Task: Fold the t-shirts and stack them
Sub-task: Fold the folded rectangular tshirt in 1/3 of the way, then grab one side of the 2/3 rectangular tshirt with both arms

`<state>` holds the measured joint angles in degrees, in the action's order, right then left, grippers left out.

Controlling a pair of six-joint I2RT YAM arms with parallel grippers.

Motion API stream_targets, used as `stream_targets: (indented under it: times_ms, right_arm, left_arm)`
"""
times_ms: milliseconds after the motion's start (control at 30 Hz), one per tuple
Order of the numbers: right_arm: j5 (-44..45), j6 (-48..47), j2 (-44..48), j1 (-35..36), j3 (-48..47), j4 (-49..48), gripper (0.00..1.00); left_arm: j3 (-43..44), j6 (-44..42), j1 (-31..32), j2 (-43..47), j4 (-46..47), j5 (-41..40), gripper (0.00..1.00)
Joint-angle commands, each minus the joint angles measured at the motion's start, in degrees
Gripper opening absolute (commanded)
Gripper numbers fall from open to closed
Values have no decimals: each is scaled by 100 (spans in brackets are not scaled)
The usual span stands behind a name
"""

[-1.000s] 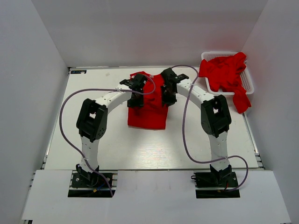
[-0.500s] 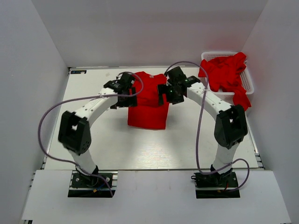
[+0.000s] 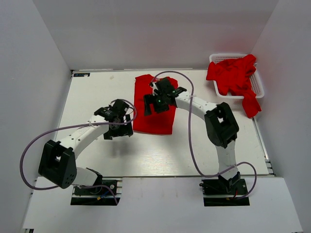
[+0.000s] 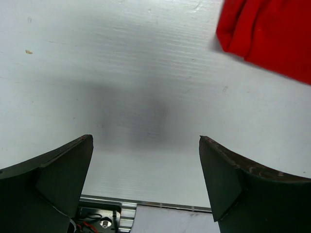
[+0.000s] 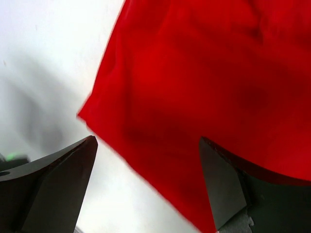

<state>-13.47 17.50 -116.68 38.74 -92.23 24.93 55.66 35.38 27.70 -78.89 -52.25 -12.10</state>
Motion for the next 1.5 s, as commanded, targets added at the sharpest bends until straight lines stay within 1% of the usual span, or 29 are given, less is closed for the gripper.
stream_targets:
  times_ms: [0,67,100,133,167,200,267,300,367,400,433,467,500,533,567,700,867,1000,1033,1067,1133,1200,1233,1333,1433,1467]
  right_arm:
    - [168,298,-258,-95,-672,-603,90]
    - [292,351,-171,-103,-596,-629,90]
    - [345,386,47,-121,-499,-656,90]
    - [659,421,145,-78,-437,-647,90]
    - [766,430,250,-103,-367,-621,90]
    - [1002,500,582,-95,-27,-595,90]
    - [1303,649,839,-104,274,-507,90]
    - [1643,876,1066,-104,710,-376,90]
    - [2153,1053,1463,-112,1021,-183,90]
    - [2260,1332,1708,-95,1336,-129,90]
    - [2331,1448,1806,-104,1704,-59,90]
    - [2419,1554,2138,-86,2038,-32,90]
    - [2420,1703,2211,-95,2190,-14,90]
    - [2446,1844,2281,-77,2313,-6,90]
    - [2464,1958,2377,-60,2645,-23,90]
    - [2446,2319,2150,-51,2780,196,90]
    - [2402,2425,1764,-51,2772,127,90]
    - [2323,2592,1579,-51,2736,83,90]
    - [2306,2601,1518,-33,2780,65,90]
    - [2236,2653,1508,-33,2806,-13,90]
    - [2113,2706,1482,-33,2868,-58,90]
    - [2156,2724,1464,2,2921,-146,87]
    - [2008,2741,1447,11,2956,-146,87]
    - [1893,2794,1394,46,2982,-243,79]
    - [1822,2829,1359,55,3035,-339,66]
    - [1718,2838,1367,55,3044,-357,63]
  left_arm:
    - [24,101,7,348,75,94,100]
    - [24,101,7,348,223,146,100]
    - [24,5,7,348,346,268,100]
    - [76,-48,7,296,599,322,100]
    - [77,-196,7,296,767,392,100]
    - [77,-267,7,217,943,549,100]
    - [208,-381,7,59,1313,682,100]
    - [356,-443,7,-177,1366,735,100]
    - [498,-514,7,-459,1454,735,100]
    - [638,-514,7,-756,1454,735,100]
    - [691,-592,7,-898,1454,666,100]
    - [753,-593,7,-1048,1376,578,100]
    - [884,-593,7,-1188,1288,351,100]
    - [885,-593,7,-1433,1235,288,100]
    - [946,-593,7,-1540,1235,287,100]
    - [894,-540,7,-1796,1630,418,100]
    - [841,-418,7,-2060,1683,279,100]
    - [771,-417,7,-2174,1884,278,95]
    - [693,-417,7,-2174,1885,339,92]
    - [605,-417,7,-2174,1963,340,92]
    - [526,-417,7,-2174,2034,392,87]
    - [446,-417,7,-2174,2166,462,84]
    - [368,-487,7,-2174,2323,611,83]
    - [209,-707,7,-2174,2623,875,77]
    - [138,-760,7,-2235,2763,929,64]
    - [86,-760,7,-2236,2764,929,52]
